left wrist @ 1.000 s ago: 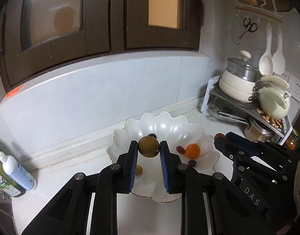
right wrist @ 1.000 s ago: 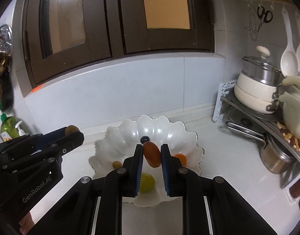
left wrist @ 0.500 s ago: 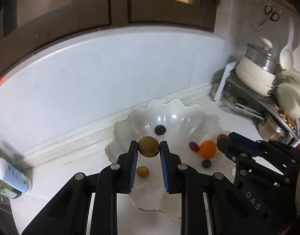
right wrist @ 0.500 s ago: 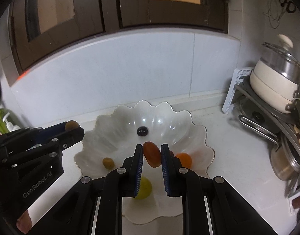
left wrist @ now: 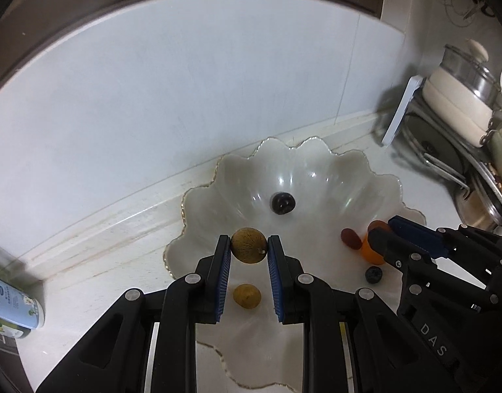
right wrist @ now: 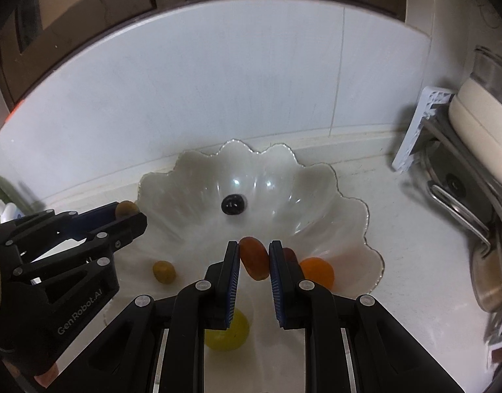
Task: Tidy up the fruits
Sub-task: 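Lift and carry the golden fruit and date over the white bowl with both tools, then open the left tool to drop the golden fruit while the right tool drops the date into the bowl, then withdraw both open tools from the bowl toward the two dark plums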
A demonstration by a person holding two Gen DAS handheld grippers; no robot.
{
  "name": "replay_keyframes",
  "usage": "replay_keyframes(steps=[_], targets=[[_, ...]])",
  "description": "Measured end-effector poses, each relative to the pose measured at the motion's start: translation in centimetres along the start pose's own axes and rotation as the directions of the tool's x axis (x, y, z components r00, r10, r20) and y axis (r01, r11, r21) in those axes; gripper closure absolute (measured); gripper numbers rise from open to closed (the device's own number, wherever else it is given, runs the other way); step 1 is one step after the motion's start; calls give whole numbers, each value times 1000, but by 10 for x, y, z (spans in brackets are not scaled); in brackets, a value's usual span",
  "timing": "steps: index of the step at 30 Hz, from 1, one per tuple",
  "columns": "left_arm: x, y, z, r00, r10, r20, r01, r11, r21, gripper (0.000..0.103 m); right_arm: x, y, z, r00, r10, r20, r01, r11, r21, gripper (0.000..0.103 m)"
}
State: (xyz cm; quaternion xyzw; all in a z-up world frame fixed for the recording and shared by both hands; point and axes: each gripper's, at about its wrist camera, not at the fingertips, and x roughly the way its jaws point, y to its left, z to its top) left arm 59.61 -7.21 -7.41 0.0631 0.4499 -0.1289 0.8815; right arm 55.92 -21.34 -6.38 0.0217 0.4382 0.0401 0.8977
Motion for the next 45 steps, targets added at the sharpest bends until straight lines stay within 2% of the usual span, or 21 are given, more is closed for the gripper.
replay_keyframes(steps=[13, 18, 21, 29, 34, 45], targets=[[29, -4, 5, 997, 3, -76, -3, 1000, 7, 79, 23, -9, 6, 998, -13, -59, 13, 1000, 0, 82], [29, -5, 7, 997, 0, -81, 0, 1000, 6, 66, 24, -15, 8, 998, -15, -67, 16, 1000, 20, 78], [25, -5, 6, 997, 4, -79, -3, 1000, 11, 66, 22, -16, 6, 998, -18, -64, 20, 1000, 22, 74], [-2, -1, 2, 999, 16, -42, -17, 1000, -13, 66, -3, -15, 0, 999, -31, -18, 31, 1000, 4, 74], [-26, -3, -4, 998, 58, 0, -58, 998, -2, 66, -27, -16, -5, 999, -42, 26, 42, 999, 11, 74], [-75, -19, -27, 998, 7, 70, -7, 1000, 4, 65, -73, -17, -29, 995, -65, 80, 64, 998, 17, 74]])
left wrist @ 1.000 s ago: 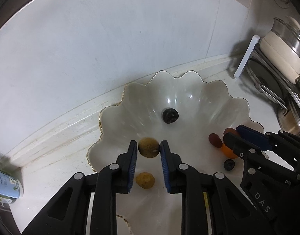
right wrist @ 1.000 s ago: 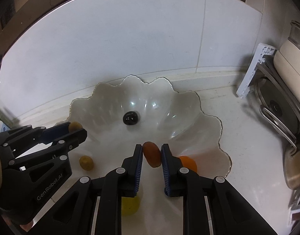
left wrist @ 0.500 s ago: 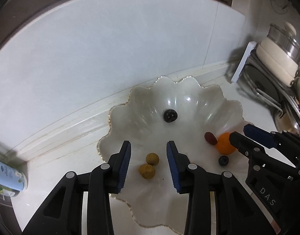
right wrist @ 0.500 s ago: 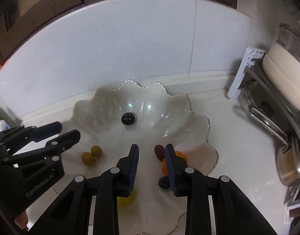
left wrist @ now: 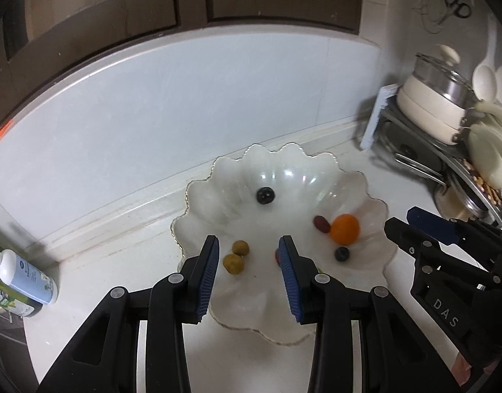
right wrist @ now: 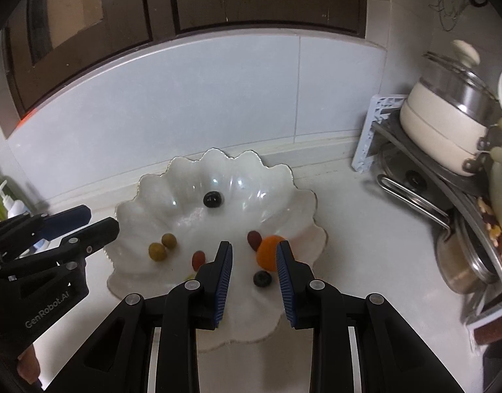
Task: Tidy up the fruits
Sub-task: 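Withdraw both open tools from the bowl toward the two dark plums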
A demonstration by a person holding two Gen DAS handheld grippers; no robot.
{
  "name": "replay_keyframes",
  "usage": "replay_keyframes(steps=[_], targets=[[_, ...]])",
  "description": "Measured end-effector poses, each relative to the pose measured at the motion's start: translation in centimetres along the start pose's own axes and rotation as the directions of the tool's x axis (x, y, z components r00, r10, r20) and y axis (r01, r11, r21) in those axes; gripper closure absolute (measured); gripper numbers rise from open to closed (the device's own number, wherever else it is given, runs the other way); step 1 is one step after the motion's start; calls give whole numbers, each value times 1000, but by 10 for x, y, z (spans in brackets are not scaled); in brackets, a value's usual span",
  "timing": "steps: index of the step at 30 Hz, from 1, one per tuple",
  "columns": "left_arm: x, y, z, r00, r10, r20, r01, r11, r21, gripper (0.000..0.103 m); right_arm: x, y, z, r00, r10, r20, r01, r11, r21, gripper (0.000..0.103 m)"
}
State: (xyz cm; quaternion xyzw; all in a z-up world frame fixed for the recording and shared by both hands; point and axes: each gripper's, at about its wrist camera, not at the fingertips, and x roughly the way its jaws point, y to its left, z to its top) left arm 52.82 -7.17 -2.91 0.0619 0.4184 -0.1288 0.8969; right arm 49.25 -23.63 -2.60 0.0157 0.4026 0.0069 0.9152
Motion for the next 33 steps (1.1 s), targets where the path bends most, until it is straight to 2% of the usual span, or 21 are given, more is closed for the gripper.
replay_keyframes(steps=[16, 20, 25, 33], targets=[[-60, -35, -30, 993, -42, 112, 35, 997, 67, 64, -74, -23, -32, 993, -61, 101, 57, 997, 42, 74], [-75, -42, -35, 989, -60, 138, 49, 996, 77, 64, -90, -28, -42, 992, -56, 117, 50, 997, 58, 74], [-87, -52, -42, 985, -92, 147, 80, 993, 85, 62, -108, -34, -53, 989, -63, 137, 54, 996, 71, 74], [-104, -67, -58, 977, -123, 176, 108, 990, 93, 62, -130, -47, -72, 979, -119, 166, 105, 990, 91, 74]])
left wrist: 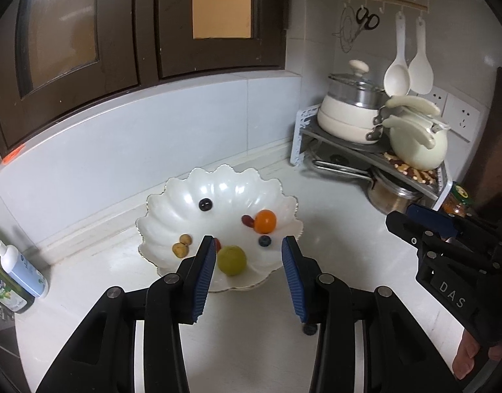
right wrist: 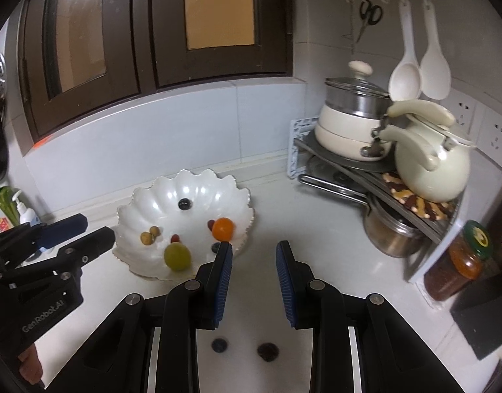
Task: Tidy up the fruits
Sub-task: 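Withdraw both open tools from the bowl toward the two dark plums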
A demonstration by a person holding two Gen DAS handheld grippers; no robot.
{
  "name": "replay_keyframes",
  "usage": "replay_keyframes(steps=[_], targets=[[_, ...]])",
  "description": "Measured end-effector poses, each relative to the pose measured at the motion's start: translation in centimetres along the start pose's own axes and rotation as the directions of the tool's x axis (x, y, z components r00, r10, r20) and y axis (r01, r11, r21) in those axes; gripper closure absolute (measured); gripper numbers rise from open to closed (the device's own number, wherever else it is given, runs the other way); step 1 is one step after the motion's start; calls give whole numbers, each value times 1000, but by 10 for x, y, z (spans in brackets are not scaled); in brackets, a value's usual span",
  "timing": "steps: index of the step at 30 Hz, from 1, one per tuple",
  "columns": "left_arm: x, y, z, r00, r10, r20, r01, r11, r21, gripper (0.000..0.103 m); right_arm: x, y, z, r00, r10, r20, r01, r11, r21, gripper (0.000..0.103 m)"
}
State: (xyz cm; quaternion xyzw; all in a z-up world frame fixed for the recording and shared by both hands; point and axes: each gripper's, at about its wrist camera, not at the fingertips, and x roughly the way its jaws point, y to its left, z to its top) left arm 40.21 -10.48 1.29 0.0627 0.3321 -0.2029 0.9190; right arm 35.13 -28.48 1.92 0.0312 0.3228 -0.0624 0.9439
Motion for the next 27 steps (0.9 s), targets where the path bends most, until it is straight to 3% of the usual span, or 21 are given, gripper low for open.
replay_keyframes(steps=[11, 20, 27], targets=[[-12, -26, -11, 999, -46, 12, 46, 998, 37, 61, -19, -24, -20, 1000, 4, 8, -4, 999, 51, 74], [-12, -43, -32, 1000, -16, 21, 15, 998, 59, 61, -21, -34, -44, 1000, -23, -7, 23, 999, 39, 74], [-3, -49, -52, 1000, -26, -12, 26, 998, 52, 61, -11, -36, -63, 999, 18, -45, -17, 999, 28, 74]])
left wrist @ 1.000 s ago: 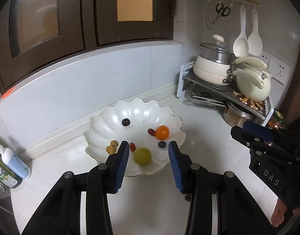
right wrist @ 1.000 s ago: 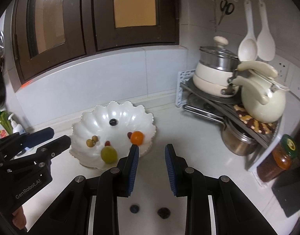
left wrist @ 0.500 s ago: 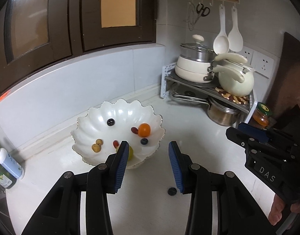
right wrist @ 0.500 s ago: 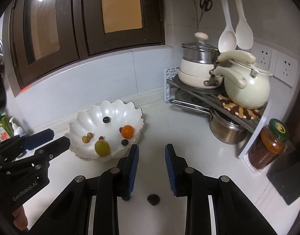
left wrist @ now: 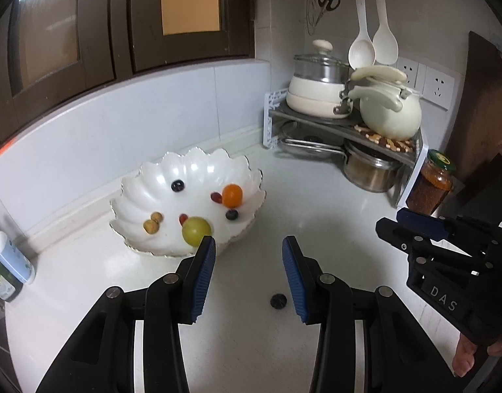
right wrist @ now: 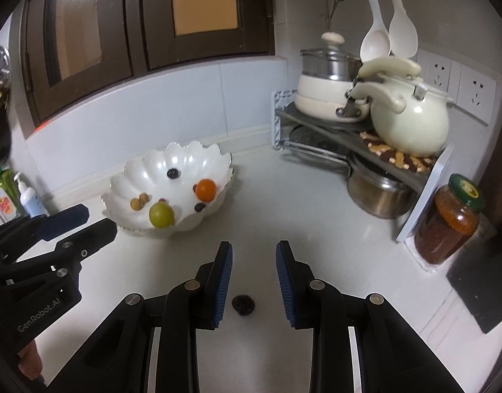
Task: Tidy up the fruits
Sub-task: 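Withdraw both open tools from the bowl toward the two dark plums, then grasp one dark plum with the left tool while the right tool grasps the other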
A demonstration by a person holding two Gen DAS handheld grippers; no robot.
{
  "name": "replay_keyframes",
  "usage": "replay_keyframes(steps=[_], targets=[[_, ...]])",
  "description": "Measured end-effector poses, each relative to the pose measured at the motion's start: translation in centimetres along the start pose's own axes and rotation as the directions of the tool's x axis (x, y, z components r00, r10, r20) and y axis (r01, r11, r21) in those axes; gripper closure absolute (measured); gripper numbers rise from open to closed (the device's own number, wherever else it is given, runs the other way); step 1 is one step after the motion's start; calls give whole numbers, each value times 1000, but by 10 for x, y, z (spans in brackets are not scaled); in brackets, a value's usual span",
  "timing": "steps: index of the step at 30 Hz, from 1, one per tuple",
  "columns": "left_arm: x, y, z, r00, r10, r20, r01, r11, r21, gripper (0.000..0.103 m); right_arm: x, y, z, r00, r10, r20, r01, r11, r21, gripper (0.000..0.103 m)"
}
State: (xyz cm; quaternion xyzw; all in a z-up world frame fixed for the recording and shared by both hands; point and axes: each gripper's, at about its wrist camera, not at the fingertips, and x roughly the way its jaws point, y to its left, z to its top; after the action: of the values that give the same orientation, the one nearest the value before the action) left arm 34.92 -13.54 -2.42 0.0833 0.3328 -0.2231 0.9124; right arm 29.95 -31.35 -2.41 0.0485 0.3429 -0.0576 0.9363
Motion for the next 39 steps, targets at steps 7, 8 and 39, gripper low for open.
replay_keyframes(steps=[7, 8, 39], targets=[[13, -5, -16, 999, -12, -38, 12, 1000, 3, 61, 15, -1, -15, 999, 26, -45, -26, 1000, -4, 74], [14, -6, -18, 999, -13, -43, 13, 1000, 6, 61, 18, -1, -17, 998, 33, -53, -34, 999, -4, 74], [85, -15, -63, 983, -76, -166, 87, 994, 64, 61, 92, -5, -52, 967, 104, -231, -104, 995, 10, 74]])
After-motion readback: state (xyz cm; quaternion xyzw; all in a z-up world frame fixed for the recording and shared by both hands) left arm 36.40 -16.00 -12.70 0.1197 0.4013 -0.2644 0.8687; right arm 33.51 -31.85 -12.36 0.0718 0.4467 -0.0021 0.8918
